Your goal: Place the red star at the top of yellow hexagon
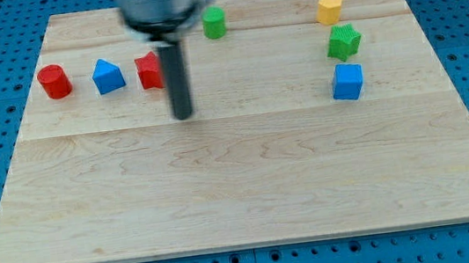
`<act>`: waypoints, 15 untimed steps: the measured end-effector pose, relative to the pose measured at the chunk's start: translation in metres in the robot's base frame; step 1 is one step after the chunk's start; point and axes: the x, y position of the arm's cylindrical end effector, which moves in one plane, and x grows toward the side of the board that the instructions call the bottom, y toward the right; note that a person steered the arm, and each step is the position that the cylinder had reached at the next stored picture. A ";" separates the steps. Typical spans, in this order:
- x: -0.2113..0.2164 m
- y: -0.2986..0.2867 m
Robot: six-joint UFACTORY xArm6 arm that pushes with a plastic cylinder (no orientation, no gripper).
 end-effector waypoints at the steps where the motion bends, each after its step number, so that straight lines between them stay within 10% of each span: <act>1: -0.014 -0.076; 8: -0.146 0.110; 15: -0.149 0.193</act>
